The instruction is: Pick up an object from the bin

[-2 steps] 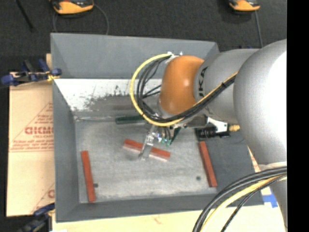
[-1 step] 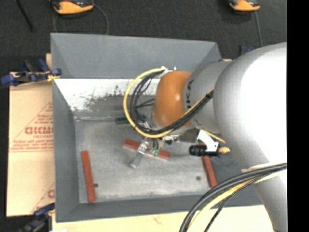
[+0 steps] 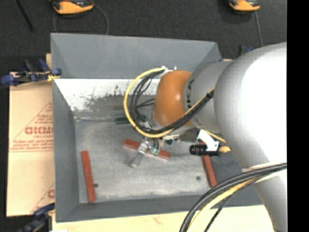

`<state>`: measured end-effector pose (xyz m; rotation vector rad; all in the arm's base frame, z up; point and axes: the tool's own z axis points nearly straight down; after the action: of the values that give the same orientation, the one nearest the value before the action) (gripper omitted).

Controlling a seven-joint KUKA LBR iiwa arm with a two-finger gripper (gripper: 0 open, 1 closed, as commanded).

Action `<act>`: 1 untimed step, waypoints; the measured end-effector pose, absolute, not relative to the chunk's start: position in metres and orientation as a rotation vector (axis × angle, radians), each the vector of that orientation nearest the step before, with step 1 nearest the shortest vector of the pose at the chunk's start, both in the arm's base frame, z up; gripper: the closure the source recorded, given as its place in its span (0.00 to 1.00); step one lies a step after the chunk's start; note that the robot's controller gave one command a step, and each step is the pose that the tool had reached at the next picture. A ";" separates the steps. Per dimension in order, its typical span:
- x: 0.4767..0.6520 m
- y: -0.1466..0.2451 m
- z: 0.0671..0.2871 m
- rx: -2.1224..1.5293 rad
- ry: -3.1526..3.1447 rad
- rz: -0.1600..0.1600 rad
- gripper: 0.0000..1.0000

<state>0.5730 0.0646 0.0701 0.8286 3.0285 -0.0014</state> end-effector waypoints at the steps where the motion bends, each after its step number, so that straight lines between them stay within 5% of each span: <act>1: 0.574 0.065 0.071 0.826 3.027 -0.001 1.00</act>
Offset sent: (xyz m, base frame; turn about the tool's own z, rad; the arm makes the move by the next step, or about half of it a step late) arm 0.0000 0.0000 0.0000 0.0000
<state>0.5737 0.0646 0.0709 0.8256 3.0274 -0.0010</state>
